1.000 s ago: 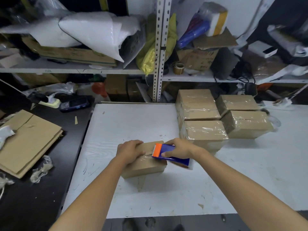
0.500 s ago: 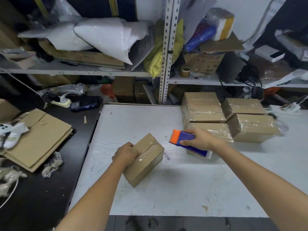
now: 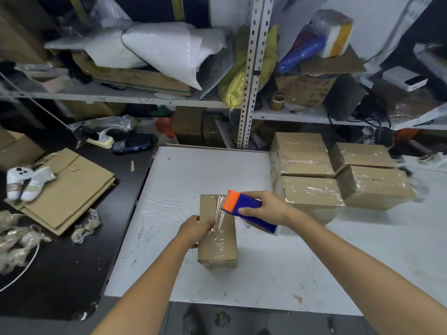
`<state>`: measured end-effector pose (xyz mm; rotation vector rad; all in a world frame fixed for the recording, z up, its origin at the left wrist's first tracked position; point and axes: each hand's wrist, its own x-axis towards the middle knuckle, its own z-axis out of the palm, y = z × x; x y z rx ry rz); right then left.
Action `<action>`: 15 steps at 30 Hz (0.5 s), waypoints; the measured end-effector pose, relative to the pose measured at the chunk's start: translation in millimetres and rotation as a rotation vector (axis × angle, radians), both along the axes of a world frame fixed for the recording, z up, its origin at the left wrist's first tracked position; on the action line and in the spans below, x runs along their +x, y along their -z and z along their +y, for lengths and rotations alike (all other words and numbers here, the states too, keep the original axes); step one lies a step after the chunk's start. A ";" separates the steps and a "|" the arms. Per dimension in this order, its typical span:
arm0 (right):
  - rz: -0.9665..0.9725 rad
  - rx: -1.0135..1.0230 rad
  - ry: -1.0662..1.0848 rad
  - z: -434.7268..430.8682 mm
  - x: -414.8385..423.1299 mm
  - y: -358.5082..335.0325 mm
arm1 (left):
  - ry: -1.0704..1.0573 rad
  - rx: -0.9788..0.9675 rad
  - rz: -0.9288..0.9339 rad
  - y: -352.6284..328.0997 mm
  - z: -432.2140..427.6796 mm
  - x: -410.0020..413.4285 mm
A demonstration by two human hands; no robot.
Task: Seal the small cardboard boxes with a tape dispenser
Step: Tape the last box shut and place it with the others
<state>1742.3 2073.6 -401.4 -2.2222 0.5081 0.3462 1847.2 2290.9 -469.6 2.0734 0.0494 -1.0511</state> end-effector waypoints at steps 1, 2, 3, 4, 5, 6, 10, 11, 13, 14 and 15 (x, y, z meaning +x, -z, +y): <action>0.000 0.001 -0.007 0.6 1.0 -2.1 | 0.046 0.030 -0.049 -2.5 -0.6 1.6; 0.000 -0.003 -0.017 0.9 1.7 -5.8 | 0.087 0.060 -0.133 -5.8 -1.8 4.6; -0.003 -0.012 -0.031 1.3 2.5 -10.3 | 0.100 0.066 -0.230 -11.6 -3.4 7.9; -0.008 -0.035 -0.052 1.2 3.8 -14.8 | 0.071 0.024 -0.307 -19.4 -5.5 11.1; -0.017 -0.066 -0.076 1.2 5.6 -19.5 | 0.018 -0.066 -0.312 -28.7 -8.3 14.3; -0.025 -0.096 -0.101 1.4 7.5 -24.0 | -0.027 -0.176 -0.253 -37.8 -11.4 17.1; -0.016 -0.137 -0.168 3.9 18.9 -36.9 | 0.067 -0.427 0.088 -71.4 -17.4 19.5; -0.017 -0.138 -0.180 4.7 21.1 -39.7 | 0.089 -0.448 0.110 -74.8 -17.3 20.2; -0.031 -0.133 -0.196 3.3 23.3 -44.7 | 0.076 -0.472 0.119 -77.9 -16.2 23.0; -0.039 -0.133 -0.200 1.9 23.7 -47.4 | 0.052 -0.486 0.130 -78.0 -15.1 25.0; -0.047 -0.134 -0.200 0.5 23.9 -50.5 | 0.028 -0.503 0.154 -78.2 -13.4 27.0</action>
